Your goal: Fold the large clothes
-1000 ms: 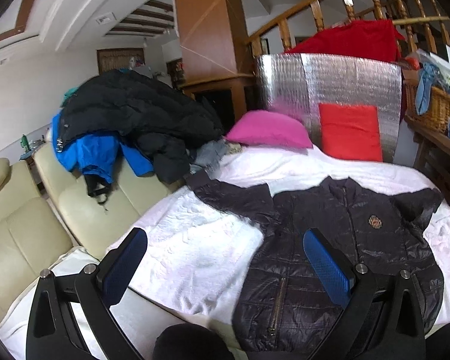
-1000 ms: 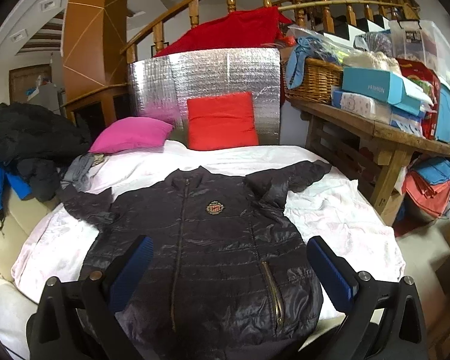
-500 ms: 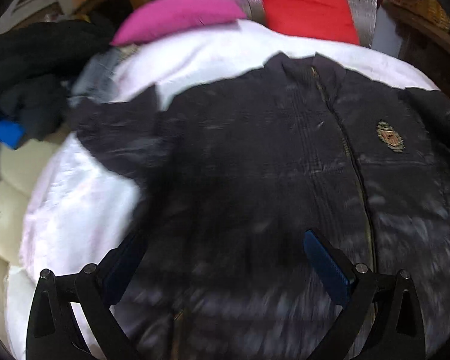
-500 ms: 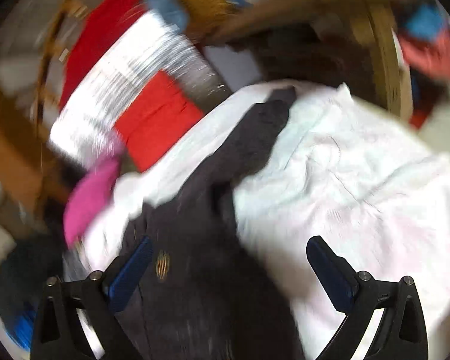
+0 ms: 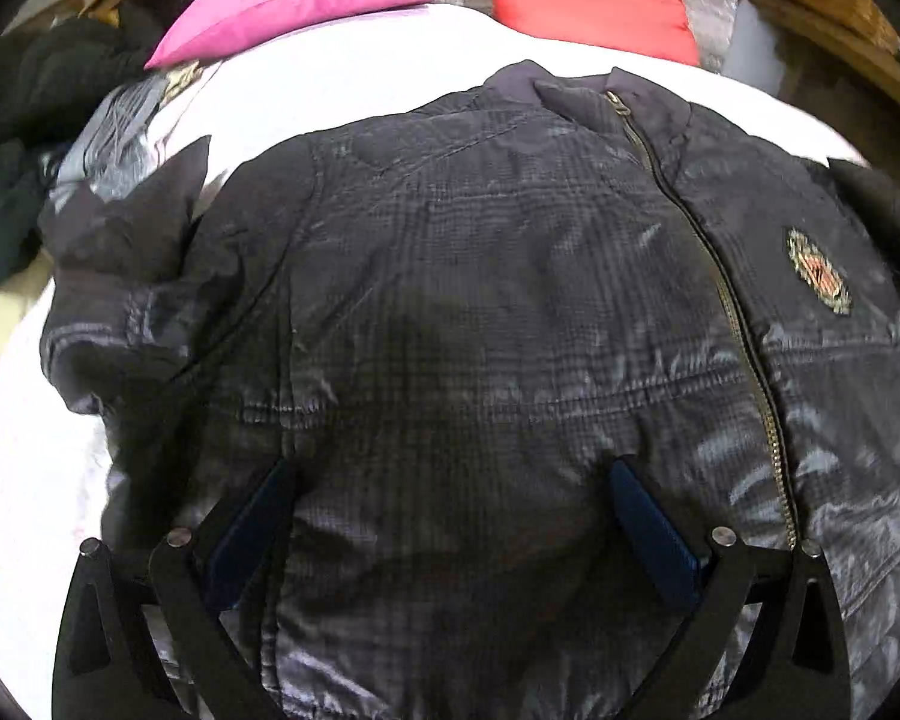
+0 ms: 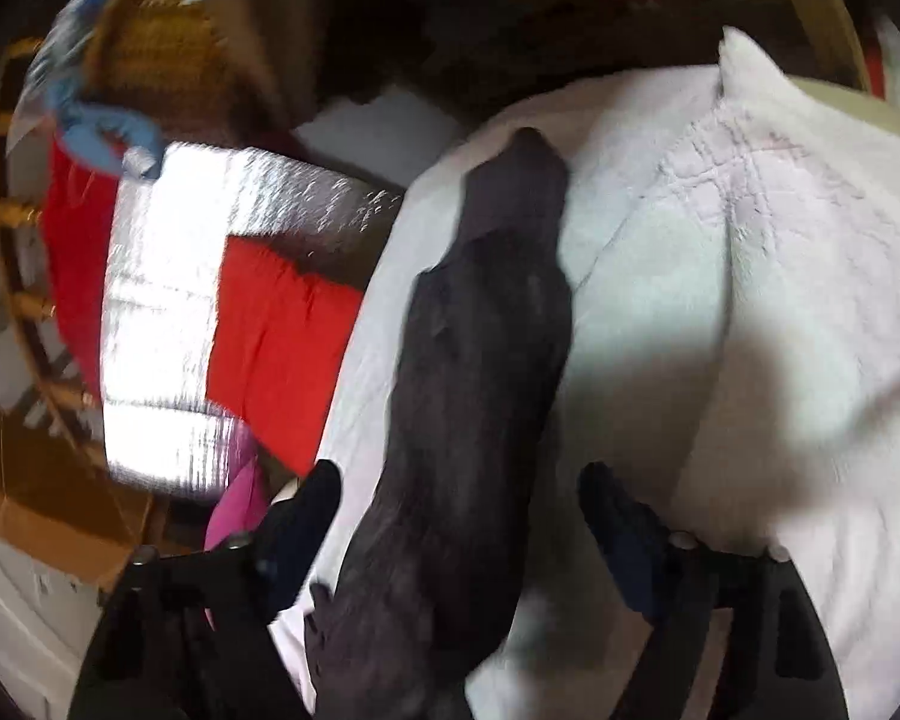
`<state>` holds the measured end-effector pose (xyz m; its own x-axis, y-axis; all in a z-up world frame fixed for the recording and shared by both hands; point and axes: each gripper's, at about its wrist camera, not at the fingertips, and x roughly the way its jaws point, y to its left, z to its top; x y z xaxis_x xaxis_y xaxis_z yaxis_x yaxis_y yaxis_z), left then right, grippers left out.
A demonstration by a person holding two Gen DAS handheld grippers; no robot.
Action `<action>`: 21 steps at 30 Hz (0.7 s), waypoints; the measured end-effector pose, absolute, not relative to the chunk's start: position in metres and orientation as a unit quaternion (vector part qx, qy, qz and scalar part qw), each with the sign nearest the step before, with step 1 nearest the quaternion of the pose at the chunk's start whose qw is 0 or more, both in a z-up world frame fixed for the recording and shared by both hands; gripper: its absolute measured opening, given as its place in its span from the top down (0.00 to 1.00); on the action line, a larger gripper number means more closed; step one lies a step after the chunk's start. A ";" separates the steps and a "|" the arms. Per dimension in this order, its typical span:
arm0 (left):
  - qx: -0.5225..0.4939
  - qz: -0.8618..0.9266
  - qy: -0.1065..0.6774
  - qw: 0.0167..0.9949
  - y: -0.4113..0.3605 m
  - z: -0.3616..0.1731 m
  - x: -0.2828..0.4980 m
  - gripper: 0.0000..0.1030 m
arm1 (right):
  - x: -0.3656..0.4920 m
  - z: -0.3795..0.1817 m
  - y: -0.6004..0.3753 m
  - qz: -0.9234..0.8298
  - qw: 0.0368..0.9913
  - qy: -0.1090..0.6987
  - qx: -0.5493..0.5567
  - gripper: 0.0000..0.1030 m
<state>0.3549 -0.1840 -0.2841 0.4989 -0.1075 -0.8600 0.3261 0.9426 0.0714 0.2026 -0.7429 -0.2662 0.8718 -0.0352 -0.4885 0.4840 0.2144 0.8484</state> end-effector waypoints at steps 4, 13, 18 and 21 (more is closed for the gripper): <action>0.111 -0.144 0.462 0.868 -0.176 -0.286 0.345 0.00 | 0.223 -0.276 -0.749 -0.180 0.765 0.200 0.585 0.50; 0.126 -0.163 0.484 0.851 -0.168 -0.271 0.345 0.00 | 0.253 -0.199 -0.695 -0.170 0.842 0.200 0.471 0.90; 0.118 -0.137 0.400 0.899 -0.142 -0.223 0.338 0.00 | 0.256 -0.113 -0.607 -0.105 0.898 0.171 0.392 0.90; 0.085 -0.111 0.382 0.914 -0.112 -0.204 0.341 0.00 | 0.255 -0.086 -0.544 -0.040 0.912 0.171 0.372 0.90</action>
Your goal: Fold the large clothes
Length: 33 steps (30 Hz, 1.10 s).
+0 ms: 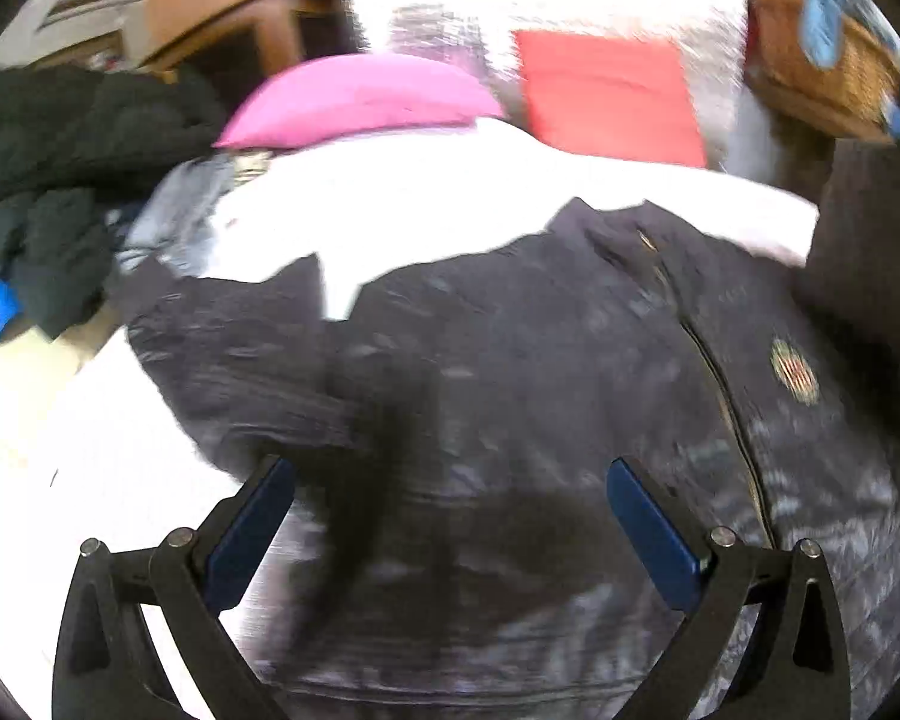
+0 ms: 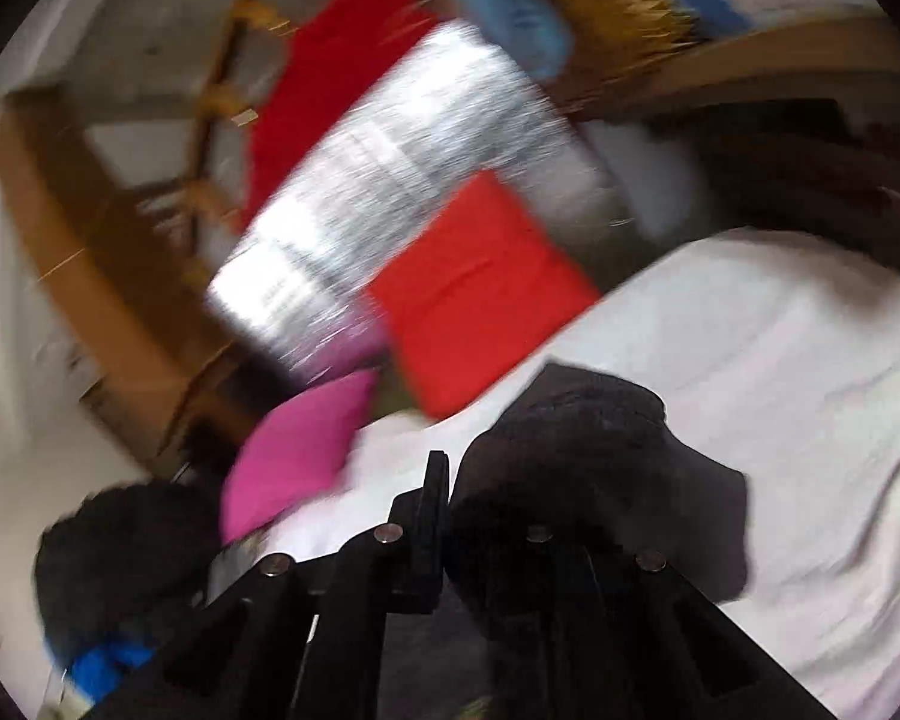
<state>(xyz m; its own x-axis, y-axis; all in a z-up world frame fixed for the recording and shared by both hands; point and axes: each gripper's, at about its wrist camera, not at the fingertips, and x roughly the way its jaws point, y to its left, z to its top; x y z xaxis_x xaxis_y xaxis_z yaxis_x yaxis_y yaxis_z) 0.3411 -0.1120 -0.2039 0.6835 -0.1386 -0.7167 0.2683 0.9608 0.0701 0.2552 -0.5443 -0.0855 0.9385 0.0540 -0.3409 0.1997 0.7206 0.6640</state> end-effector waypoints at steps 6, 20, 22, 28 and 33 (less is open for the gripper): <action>0.040 -0.068 0.375 0.924 -0.071 -0.194 0.354 0.00 | 0.270 -0.112 -0.429 0.070 0.895 0.249 0.362 0.90; 0.007 -0.107 0.359 0.927 -0.084 -0.192 0.349 0.00 | 0.240 -0.210 -0.364 0.152 0.769 0.435 0.443 0.24; 0.012 -0.135 0.351 0.926 -0.100 -0.189 0.342 0.00 | 0.218 -0.186 -0.384 0.153 0.792 0.399 0.435 0.24; 0.014 -0.244 0.332 0.911 -0.158 -0.185 0.320 0.00 | 0.175 -0.169 -0.482 -0.065 0.870 0.307 0.381 0.24; 0.055 -0.275 0.352 0.893 -0.217 -0.204 0.320 0.00 | 0.199 -0.203 -0.533 -0.134 0.852 0.338 0.376 0.29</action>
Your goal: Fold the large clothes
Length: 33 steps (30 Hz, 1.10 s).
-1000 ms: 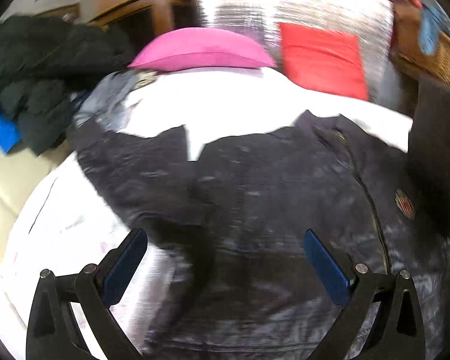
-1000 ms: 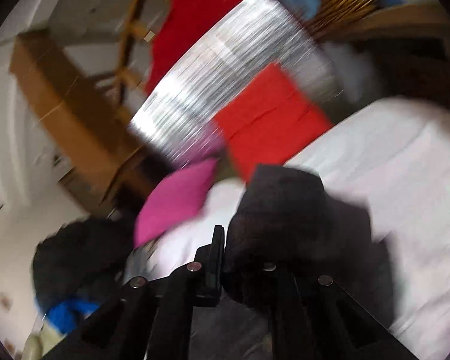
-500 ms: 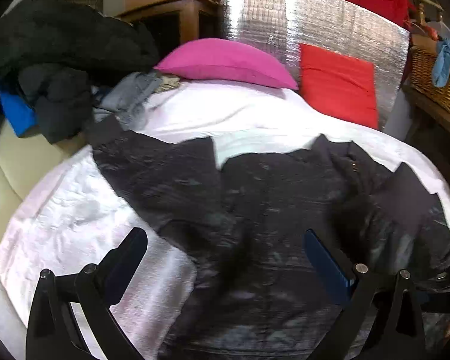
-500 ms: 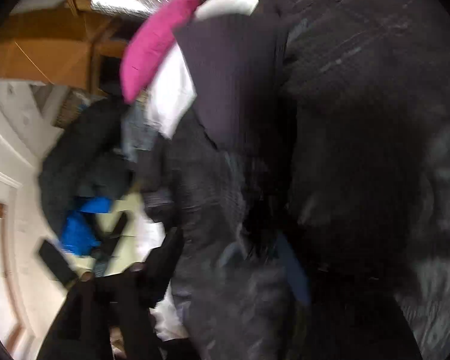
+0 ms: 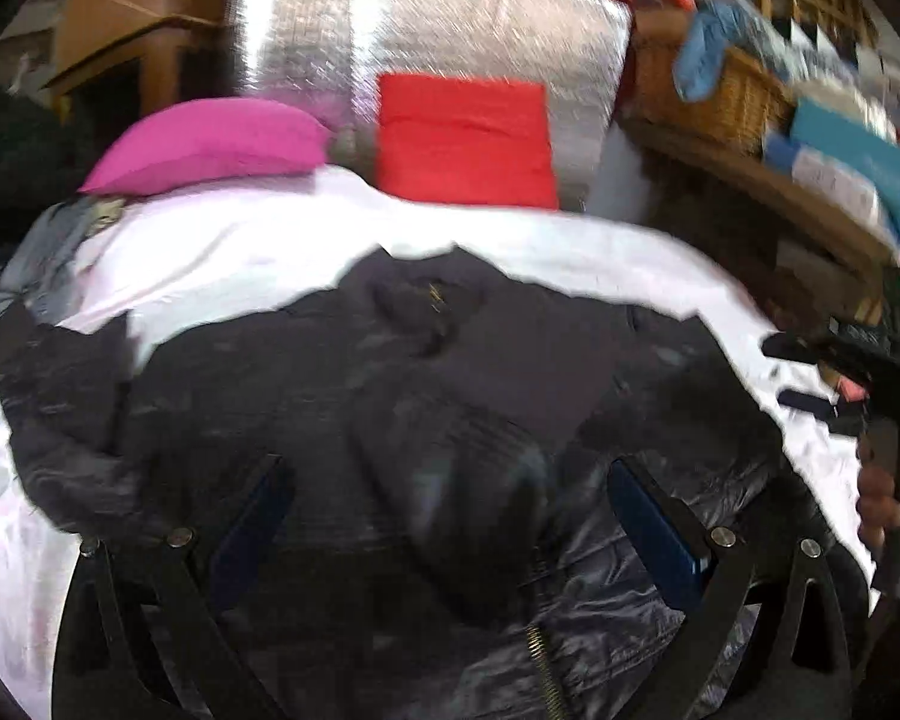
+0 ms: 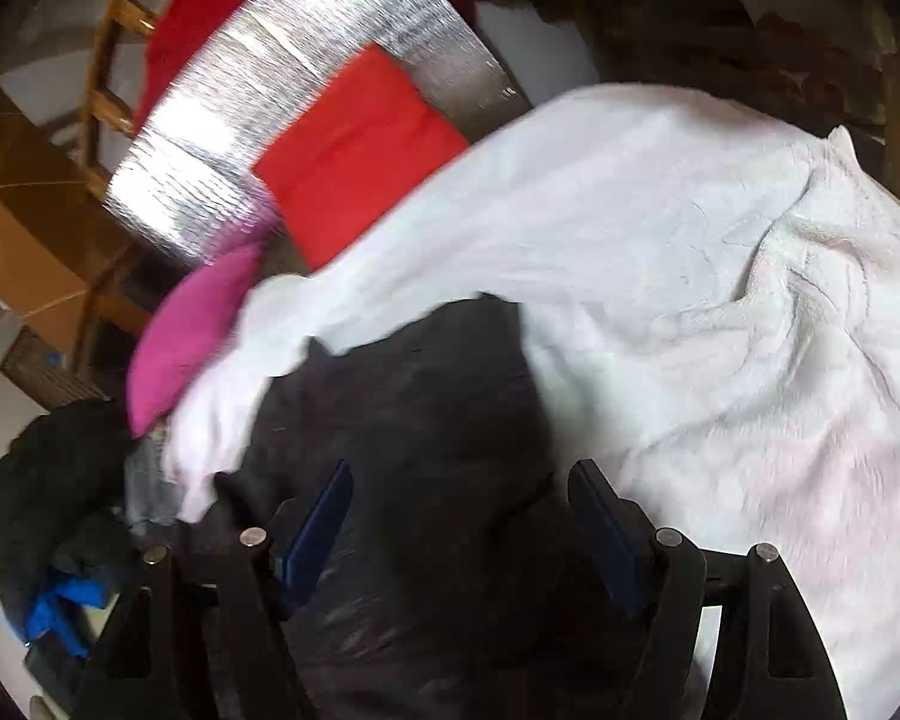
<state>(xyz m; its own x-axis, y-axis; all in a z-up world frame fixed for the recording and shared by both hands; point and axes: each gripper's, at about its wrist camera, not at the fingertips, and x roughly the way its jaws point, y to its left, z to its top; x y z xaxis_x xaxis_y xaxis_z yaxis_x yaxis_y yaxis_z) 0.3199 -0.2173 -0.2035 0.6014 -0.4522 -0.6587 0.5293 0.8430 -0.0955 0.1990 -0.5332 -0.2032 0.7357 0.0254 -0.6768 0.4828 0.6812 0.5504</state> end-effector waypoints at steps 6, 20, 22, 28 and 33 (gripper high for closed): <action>0.088 -0.259 0.359 0.892 -0.240 -0.222 0.328 0.00 | 0.250 -0.245 -0.523 -0.097 0.833 0.408 0.361 0.51; 0.057 -0.241 0.366 0.897 -0.164 -0.212 0.346 0.66 | 0.230 -0.221 -0.495 -0.170 0.868 0.385 0.264 0.81; 0.052 -0.219 0.370 0.901 -0.140 -0.210 0.348 0.61 | 0.223 -0.222 -0.505 -0.177 0.863 0.389 0.269 0.81; -0.049 -0.211 0.388 0.896 -0.071 -0.200 0.357 0.16 | 0.215 -0.221 -0.516 -0.164 0.850 0.390 0.313 0.80; -0.138 -0.222 0.472 0.842 -0.065 -0.230 0.378 0.11 | 0.219 -0.227 -0.516 -0.155 0.842 0.406 0.319 0.43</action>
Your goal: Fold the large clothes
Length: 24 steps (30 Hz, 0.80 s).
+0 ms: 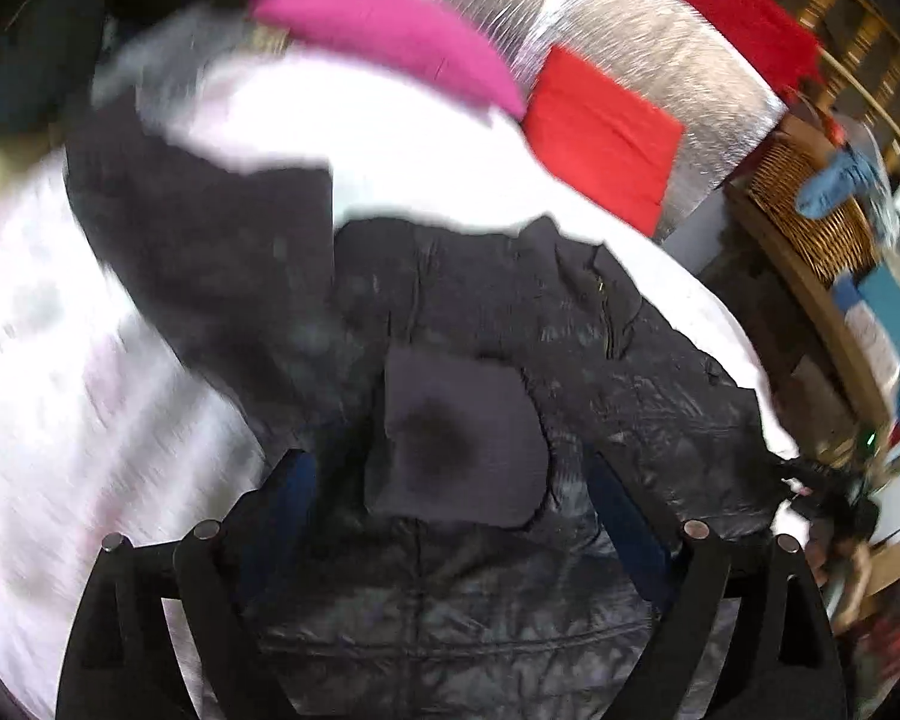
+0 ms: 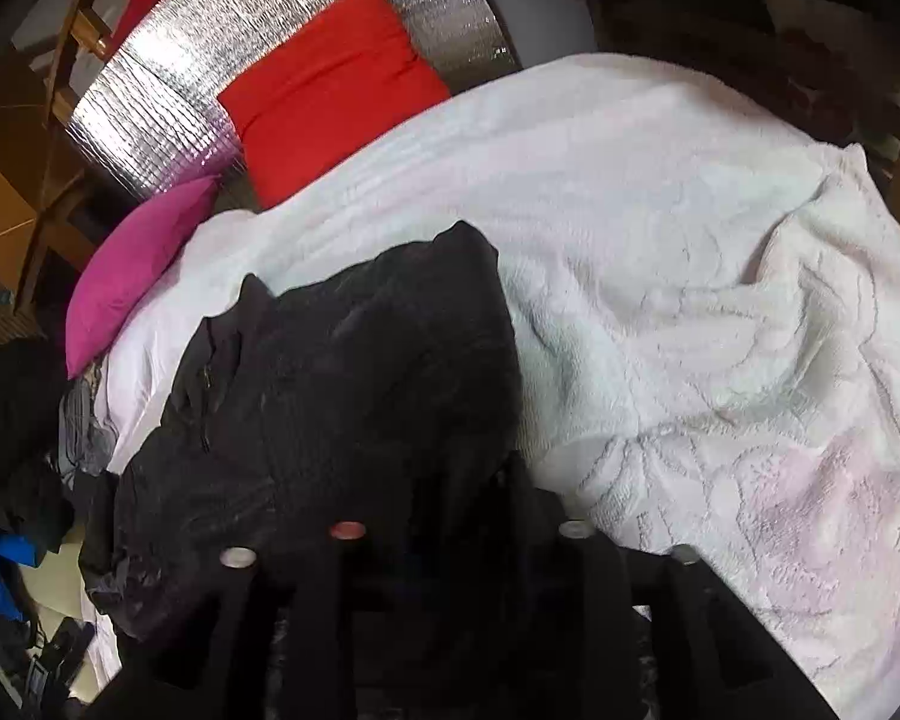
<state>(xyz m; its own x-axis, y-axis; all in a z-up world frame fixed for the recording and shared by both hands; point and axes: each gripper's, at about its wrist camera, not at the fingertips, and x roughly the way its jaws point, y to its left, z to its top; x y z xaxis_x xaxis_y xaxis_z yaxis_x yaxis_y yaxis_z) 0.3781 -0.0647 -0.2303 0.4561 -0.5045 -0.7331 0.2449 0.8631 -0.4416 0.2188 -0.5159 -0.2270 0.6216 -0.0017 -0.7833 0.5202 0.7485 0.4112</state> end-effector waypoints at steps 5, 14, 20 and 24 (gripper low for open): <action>-0.131 -0.214 0.499 0.830 -0.084 -0.255 0.389 0.33 | 0.221 -0.235 -0.517 -0.134 0.843 0.399 0.336 0.27; -0.054 -0.206 0.433 0.876 -0.110 -0.237 0.386 0.83 | 0.227 -0.234 -0.504 -0.168 0.853 0.401 0.288 0.73; -0.013 -0.170 0.425 0.889 -0.118 -0.237 0.405 0.80 | 0.233 -0.241 -0.503 -0.177 0.848 0.408 0.288 0.73; -0.010 -0.161 0.472 0.867 -0.124 -0.258 0.414 0.44 | 0.233 -0.245 -0.508 -0.167 0.839 0.415 0.309 0.70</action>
<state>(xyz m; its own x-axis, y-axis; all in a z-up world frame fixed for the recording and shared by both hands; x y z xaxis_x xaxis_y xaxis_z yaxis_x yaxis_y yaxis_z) 0.4139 -0.1238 -0.2576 0.5037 -0.2883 -0.8144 0.2687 0.9482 -0.1695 0.2334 -0.5085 -0.2450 0.6001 -0.0236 -0.7996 0.5361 0.7537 0.3801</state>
